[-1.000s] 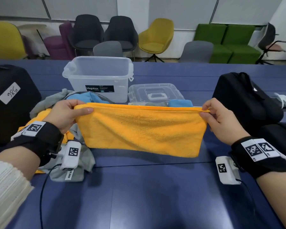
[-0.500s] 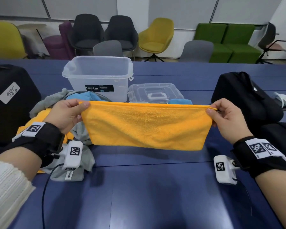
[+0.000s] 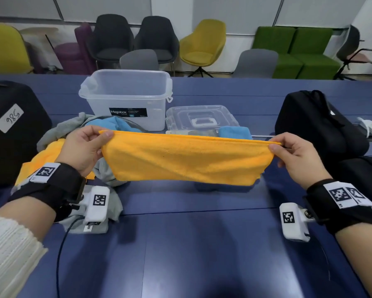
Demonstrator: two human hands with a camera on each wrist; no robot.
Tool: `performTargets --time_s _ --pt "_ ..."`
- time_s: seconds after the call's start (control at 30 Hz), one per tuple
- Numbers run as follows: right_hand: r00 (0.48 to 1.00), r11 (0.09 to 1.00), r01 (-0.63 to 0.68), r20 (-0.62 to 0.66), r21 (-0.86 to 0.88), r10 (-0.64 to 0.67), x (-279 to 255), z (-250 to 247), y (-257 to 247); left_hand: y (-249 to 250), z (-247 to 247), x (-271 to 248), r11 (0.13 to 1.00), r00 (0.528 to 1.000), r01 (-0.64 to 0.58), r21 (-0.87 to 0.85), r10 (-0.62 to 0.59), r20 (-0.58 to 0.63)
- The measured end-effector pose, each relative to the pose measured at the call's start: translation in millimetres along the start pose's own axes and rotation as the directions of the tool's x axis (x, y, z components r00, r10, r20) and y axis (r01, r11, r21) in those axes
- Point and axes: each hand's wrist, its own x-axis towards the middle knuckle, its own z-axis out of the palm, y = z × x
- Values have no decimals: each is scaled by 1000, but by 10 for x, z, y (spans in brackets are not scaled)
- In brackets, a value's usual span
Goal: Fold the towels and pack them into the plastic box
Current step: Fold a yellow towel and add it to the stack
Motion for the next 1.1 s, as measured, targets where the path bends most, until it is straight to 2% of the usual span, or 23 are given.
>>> performTargets --time_s 0.07,0.17,0.27,0.3,0.37,0.43,0.47,0.5,0.57,0.63,0.67,0.73,0.8,0.87,0.97,1.03,1.1 --pt "998 1000 -14 63 26 12 -45 -60 24 -4 -37 -45 1000 1000 0 13 0 16" --pt "983 993 -60 176 98 42 -138 -174 22 9 -82 -145 999 994 34 -2 -33 107" --pt "959 950 -202 245 240 142 -159 -260 37 18 -114 -192 987 960 159 15 -158 231" --pt "943 929 -264 273 258 192 -142 -284 75 -10 -113 -193 966 928 248 66 -257 269" --pt "883 893 -395 358 216 304 -104 -264 197 -163 -119 -194 871 817 438 223 -489 306" --pt "810 874 -482 411 61 418 -89 -145 421 -397 -82 -219 768 723 533 355 -631 280" --pt "787 871 -486 400 -65 469 -86 -59 562 -534 -41 -227 732 712 542 413 -661 235" --pt "773 860 -472 377 -196 510 -87 42 718 -660 23 -225 701 730 523 486 -662 170" --pt "761 811 -445 318 -379 566 -100 254 981 -893 161 -227 613 805 423 667 -592 34" --pt "764 765 -475 227 -434 603 -109 435 1154 -1052 274 -219 541 865 347 766 -500 -39" --pt "764 749 -507 181 -426 620 -112 507 1197 -1114 323 -210 520 873 349 779 -483 -69" --pt "751 729 -585 101 -356 652 -116 623 1223 -1180 423 -188 529 861 420 737 -489 -139" --pt "736 713 -634 48 -300 675 -115 701 1227 -1212 520 -176 590 830 519 619 -521 -199" --pt "726 697 -652 20 -298 687 -118 740 1221 -1244 591 -160 619 814 562 548 -532 -234" --pt "709 664 -660 2 -351 706 -120 768 1249 -1316 619 -158 629 805 582 516 -535 -257" --pt "673 613 -674 0 -411 740 -106 803 1268 -1378 603 -153 615 806 580 534 -530 -265" --pt "646 559 -652 9 -513 763 -71 846 1267 -1425 574 -116 586 829 537 606 -498 -254"
